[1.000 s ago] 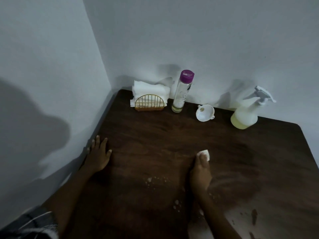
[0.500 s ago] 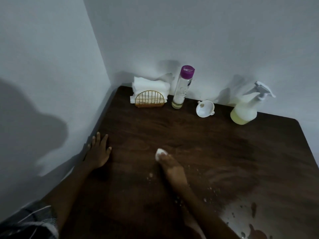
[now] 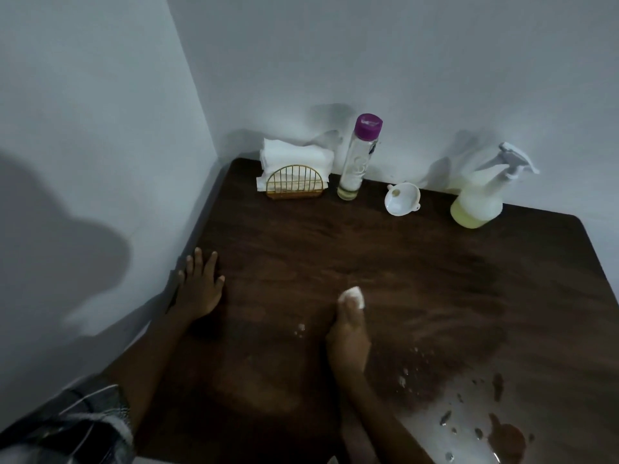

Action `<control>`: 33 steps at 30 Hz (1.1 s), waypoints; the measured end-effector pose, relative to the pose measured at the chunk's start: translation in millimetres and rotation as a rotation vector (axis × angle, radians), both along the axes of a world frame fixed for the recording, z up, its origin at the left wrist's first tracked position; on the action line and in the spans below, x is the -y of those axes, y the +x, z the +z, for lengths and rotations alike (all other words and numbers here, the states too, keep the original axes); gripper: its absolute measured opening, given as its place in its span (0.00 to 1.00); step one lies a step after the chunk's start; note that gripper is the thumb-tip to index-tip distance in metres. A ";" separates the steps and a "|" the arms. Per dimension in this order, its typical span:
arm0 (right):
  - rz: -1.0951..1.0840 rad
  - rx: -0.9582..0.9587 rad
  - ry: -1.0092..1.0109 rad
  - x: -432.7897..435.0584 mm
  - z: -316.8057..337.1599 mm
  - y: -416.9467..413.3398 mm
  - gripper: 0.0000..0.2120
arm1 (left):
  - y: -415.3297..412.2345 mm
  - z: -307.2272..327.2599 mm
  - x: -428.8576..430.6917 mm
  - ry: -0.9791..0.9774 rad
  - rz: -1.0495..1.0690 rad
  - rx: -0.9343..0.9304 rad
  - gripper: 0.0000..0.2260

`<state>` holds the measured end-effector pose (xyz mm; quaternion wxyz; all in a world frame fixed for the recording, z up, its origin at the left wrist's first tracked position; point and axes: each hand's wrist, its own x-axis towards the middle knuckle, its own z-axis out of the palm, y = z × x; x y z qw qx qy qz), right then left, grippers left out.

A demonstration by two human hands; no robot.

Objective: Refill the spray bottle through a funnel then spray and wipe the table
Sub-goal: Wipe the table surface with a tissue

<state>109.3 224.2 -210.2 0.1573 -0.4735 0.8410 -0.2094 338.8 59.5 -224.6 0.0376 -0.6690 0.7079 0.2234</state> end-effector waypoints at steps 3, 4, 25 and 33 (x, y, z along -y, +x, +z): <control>0.209 0.160 -0.111 -9.7 -6.8 69.8 0.18 | 0.7 -0.8 1.6 0.018 -0.007 0.007 0.26; 0.363 0.174 -0.171 -13.3 -10.4 88.0 0.15 | 1.0 -0.4 1.5 0.021 -0.008 0.018 0.26; 0.201 0.063 -0.043 -36.8 -12.2 0.6 0.20 | -59.6 4.0 -100.7 -0.184 -0.077 -0.090 0.19; 0.765 0.060 -0.189 -63.9 -13.3 6.4 0.17 | -78.1 1.1 -134.2 -0.436 -0.091 -0.144 0.18</control>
